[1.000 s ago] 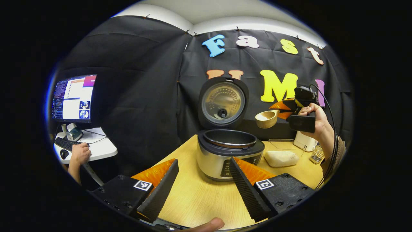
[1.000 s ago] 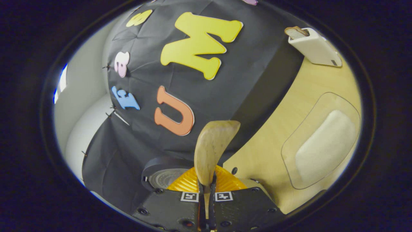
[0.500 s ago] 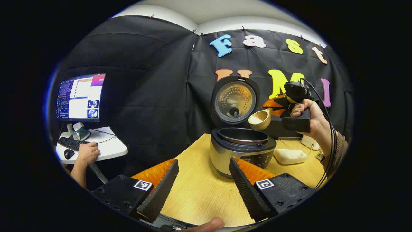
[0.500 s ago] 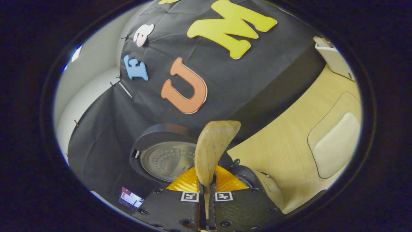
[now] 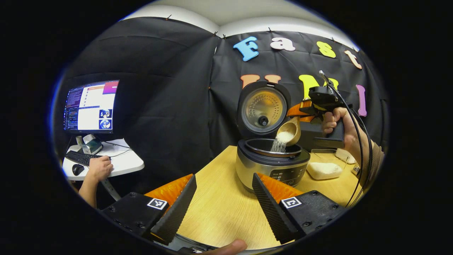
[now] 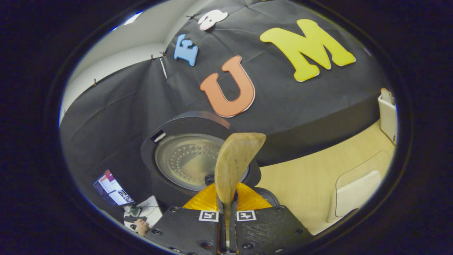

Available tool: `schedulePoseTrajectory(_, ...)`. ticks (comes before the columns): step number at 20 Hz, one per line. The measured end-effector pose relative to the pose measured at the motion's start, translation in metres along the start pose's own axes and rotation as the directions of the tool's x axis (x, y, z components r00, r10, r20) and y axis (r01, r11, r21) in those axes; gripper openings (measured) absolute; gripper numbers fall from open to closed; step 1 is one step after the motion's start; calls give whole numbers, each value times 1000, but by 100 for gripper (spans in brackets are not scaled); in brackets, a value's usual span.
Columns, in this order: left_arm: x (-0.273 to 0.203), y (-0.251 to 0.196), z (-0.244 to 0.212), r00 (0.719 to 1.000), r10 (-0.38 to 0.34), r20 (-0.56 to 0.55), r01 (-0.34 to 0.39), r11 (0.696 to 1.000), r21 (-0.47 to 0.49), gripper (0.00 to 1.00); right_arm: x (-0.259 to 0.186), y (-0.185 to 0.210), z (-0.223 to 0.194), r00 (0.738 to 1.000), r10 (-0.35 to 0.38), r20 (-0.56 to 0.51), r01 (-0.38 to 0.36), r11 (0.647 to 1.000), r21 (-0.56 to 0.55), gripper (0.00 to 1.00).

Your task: Close the left gripper, press the button to open the rice cooker; take a wooden spoon from the chopstick holder with the right hand, scoop a spoonful of rice and pour it into the rice cooker, then put the wooden spoon back into the chopstick holder.

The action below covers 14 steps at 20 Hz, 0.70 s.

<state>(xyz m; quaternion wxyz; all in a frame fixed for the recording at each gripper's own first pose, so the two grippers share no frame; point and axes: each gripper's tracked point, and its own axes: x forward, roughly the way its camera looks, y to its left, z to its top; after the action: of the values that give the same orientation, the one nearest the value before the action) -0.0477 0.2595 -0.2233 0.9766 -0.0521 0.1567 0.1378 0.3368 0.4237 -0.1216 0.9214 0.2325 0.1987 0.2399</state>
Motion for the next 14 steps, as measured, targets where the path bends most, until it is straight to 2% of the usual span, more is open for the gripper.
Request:
schedulePoseTrajectory(5, -1, 3, 0, 1000, 10, 1, -10, 1000, 8, 100, 10, 6, -13, 1000, 1, -29, -6, 981, -192, 4)
schedulePoseTrajectory(8, -1, 3, 3, 1000, 11, 14, -11, 1000, 23, 100, 12, 7, -16, 999, -1, -40, -12, 944, -329, 4)
schedulePoseTrajectory(11, 1, 3, -1, 1000, 15, 2, -15, 1000, 25, 100, 12, 7, -14, 999, -4, -36, -10, 919, -395, 4)
schedulePoseTrajectory(14, 4, 2, -3, 1000, 11, -2, -11, 1000, 9, 100, 11, 5, -10, 1000, -21, 1, 18, 862, -507, 4)
